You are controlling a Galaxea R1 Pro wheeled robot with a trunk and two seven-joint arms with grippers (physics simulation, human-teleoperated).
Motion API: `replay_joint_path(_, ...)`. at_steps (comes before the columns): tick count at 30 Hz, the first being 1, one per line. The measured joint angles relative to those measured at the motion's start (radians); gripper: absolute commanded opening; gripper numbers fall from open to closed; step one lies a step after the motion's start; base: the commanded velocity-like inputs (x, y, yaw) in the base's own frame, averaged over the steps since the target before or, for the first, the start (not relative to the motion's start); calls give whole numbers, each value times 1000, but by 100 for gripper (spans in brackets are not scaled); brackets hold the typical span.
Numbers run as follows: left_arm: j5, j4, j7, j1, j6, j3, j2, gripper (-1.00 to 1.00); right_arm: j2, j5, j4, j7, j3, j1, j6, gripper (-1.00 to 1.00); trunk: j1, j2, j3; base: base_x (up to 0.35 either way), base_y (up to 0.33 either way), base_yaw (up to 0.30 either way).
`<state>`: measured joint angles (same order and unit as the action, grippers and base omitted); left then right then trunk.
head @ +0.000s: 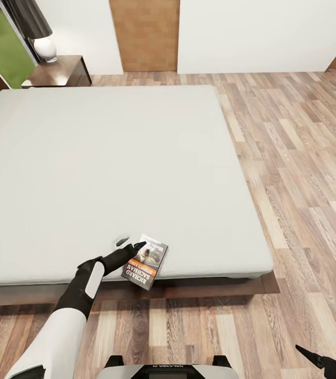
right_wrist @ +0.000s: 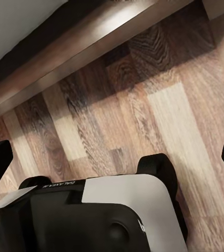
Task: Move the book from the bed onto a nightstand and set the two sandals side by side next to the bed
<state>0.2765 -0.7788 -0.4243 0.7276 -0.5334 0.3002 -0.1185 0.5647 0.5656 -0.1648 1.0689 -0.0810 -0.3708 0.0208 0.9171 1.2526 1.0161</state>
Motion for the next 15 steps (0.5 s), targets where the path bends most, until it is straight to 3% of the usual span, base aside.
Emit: replay_joint_path(15, 0, 0, 0, 0, 0, 0, 0, 100, 0, 0, 0, -1, 0, 0, 0, 100, -8, -14, -6, 0, 0, 0)
